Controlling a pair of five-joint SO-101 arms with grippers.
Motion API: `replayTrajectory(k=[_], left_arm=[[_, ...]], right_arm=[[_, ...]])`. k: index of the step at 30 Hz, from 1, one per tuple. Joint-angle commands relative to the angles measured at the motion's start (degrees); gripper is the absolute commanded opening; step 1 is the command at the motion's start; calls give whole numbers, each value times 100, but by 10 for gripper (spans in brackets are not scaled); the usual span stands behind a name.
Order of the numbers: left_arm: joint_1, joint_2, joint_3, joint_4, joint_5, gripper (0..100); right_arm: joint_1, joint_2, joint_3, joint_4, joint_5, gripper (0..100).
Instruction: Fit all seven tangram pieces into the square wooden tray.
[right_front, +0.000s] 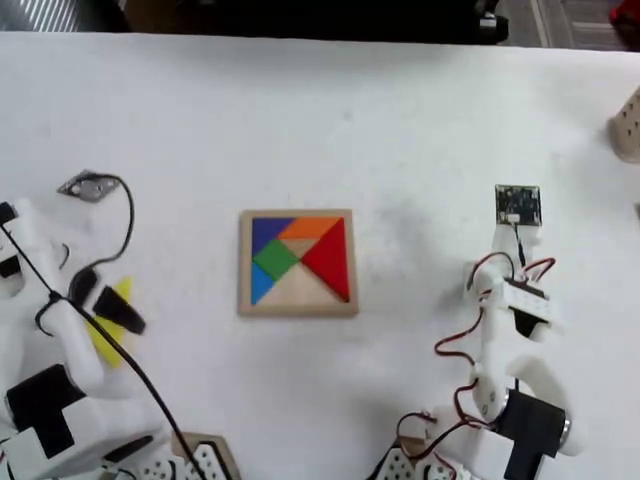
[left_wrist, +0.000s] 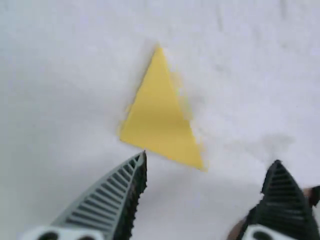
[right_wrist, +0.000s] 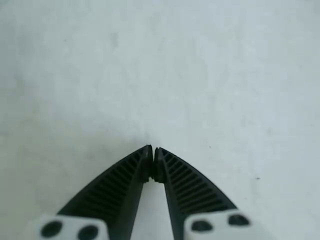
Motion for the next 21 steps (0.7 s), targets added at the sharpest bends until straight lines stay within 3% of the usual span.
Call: replayTrajectory(k=[1, 4, 7, 16, 21], left_arm=[[-295, -330, 158, -967, 633, 310], [-435, -330, 695, -1890, 1354, 340], [-409, -330, 1090, -2101, 1679, 403], [-479, -330, 1486, -2611, 1820, 426], [-611, -725, 2215, -3393, 1521, 483]], right_arm=[[31, -48, -18, -66, 26, 18], [31, -48, -18, -66, 26, 18], [31, -48, -18, -66, 26, 18], [31, -48, -18, -66, 26, 18], [31, -48, -18, -75, 26, 18]])
